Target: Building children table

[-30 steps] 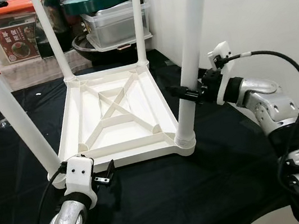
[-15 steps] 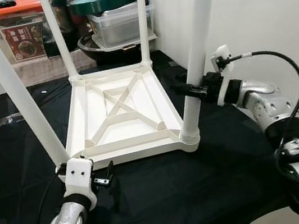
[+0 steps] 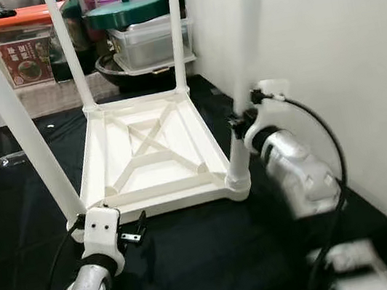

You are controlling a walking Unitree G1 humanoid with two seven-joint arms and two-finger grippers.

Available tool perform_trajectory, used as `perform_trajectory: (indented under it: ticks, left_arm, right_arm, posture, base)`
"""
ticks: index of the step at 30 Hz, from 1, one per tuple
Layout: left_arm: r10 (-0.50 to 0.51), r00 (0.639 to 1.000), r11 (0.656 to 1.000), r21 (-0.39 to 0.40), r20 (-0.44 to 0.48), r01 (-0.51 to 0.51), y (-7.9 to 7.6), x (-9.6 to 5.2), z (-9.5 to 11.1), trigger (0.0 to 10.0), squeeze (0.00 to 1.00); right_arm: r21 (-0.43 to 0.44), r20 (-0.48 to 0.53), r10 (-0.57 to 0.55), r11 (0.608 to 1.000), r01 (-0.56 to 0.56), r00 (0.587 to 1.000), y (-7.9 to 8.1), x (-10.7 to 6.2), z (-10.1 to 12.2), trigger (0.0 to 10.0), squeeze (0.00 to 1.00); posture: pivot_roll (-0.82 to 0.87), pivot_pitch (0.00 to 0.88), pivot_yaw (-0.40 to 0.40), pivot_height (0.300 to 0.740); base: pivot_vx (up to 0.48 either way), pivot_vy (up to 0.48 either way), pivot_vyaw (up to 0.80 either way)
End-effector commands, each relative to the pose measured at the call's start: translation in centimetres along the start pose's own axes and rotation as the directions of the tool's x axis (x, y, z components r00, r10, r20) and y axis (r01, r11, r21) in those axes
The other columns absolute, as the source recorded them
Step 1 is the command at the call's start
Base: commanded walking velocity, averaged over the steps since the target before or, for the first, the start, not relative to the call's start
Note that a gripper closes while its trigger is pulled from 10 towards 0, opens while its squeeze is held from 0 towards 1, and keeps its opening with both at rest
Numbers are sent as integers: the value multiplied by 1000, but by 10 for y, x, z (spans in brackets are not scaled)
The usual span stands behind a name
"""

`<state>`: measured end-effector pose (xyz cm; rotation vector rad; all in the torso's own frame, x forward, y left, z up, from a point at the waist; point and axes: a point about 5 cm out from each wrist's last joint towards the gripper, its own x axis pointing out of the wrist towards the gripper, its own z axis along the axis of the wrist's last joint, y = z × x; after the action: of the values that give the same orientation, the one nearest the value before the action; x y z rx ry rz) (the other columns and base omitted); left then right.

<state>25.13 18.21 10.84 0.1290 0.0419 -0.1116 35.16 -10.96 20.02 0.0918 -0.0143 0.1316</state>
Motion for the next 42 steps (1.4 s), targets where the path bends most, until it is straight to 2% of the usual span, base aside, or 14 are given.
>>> perform_trajectory:
  ticks: [1, 3, 4, 12, 13, 16, 17, 23, 25, 27, 37, 38, 40, 42]
  left_arm:
    - [-4, 1000, 1000, 7, -3, 4, -1, 2, 0, 10000, 0]
    - [-3, 1000, 1000, 11, 1, 3, 1, 4, 2, 10000, 0]
    - [-2, 1000, 1000, 13, 4, 2, 1, 6, 3, 10000, 0]
    - [-6, 1000, 1000, 7, 4, 5, -2, 7, 1, 10000, 0]
    - [-11, 1000, 1000, 5, 4, 11, -5, 8, 1, 10000, 0]
    - [-15, 1000, 1000, 4, 3, 15, -6, 8, 1, 10000, 0]
    - [-18, 1000, 1000, 5, 3, 18, -6, 9, 1, 10000, 0]
    - [-25, 1000, 1000, 14, 6, 25, -3, 11, 3, 10000, 0]
    - [-32, 999, 999, 15, 6, 32, -4, 13, 2, 10000, 0]
    - [-34, 999, 999, 15, 5, 34, -5, 13, 2, 10000, 0]
    - [-34, 999, 999, 17, 2, 34, -5, 10, 1, 10000, 0]
    - [-32, 1000, 999, 18, 1, 32, -5, 10, 1, 10000, 0]
    - [-30, 1000, 999, 19, 1, 30, -4, 9, 1, 10000, 0]
    - [-28, 1000, 999, 20, 1, 28, -4, 9, 1, 10000, 0]
  right_arm:
    - [58, -188, -71, 995, 83, 980, 10, -9, -43, 0, 0]
    - [67, -184, -59, 995, 72, 981, 22, -6, -41, 0, 0]
    - [70, -173, -8, 997, 20, 985, 30, -1, -37, 10000, 0]
    - [77, -128, 74, 995, -64, 989, 34, -1, -15, 10000, 0]
    - [66, -96, 75, 995, -69, 993, 26, -1, -3, 10000, 1000]
    - [58, -75, 75, 996, -71, 994, 19, 0, 6, 10000, 1000]
    - [44, -39, 83, 996, -81, 996, 11, 1, 18, 10000, 0]
    - [23, 132, 466, 881, -473, 875, 10, -5, 63, 10000, 0]
    - [-111, 79, 723, 690, -715, 686, 5, -19, 61, 10000, 0]
    - [-134, 40, 783, 620, -773, 621, 3, -24, 57, 10000, 0]
    - [-142, -133, 839, 511, -848, 527, -6, -14, 22, 10000, 0]
    - [-137, -138, 837, 513, -848, 529, -7, -11, 20, 2431, 0]
    - [-134, -139, 835, 517, -845, 533, -8, -9, 20, 2431, 0]
    - [-123, -124, 838, 518, -846, 531, -9, -8, 23, 0, 0]
  posture:
    - [109, 0, -25, 740]
    - [98, 0, -25, 740]
    - [93, 0, -28, 740]
    - [87, 0, -27, 740]
    - [78, 0, -22, 740]
    - [78, 0, -22, 740]
    - [71, 0, -14, 740]
    - [62, 0, -7, 740]
    - [64, 0, -10, 740]
    - [64, 0, -10, 740]
    - [94, 0, -30, 740]
    - [100, 0, -33, 740]
    - [100, 0, -33, 740]
    - [99, 0, -33, 740]
  base:
    - [0, 0, 0]
    - [0, 0, 0]
    - [0, 0, 0]
    - [0, 0, 0]
    - [0, 0, 0]
    - [0, 0, 0]
    - [0, 0, 0]
    - [0, 0, 0]
    - [0, 0, 0]
    - [0, 0, 0]
    - [0, 0, 0]
    - [0, 0, 0]
    - [0, 0, 0]
    - [0, 0, 0]
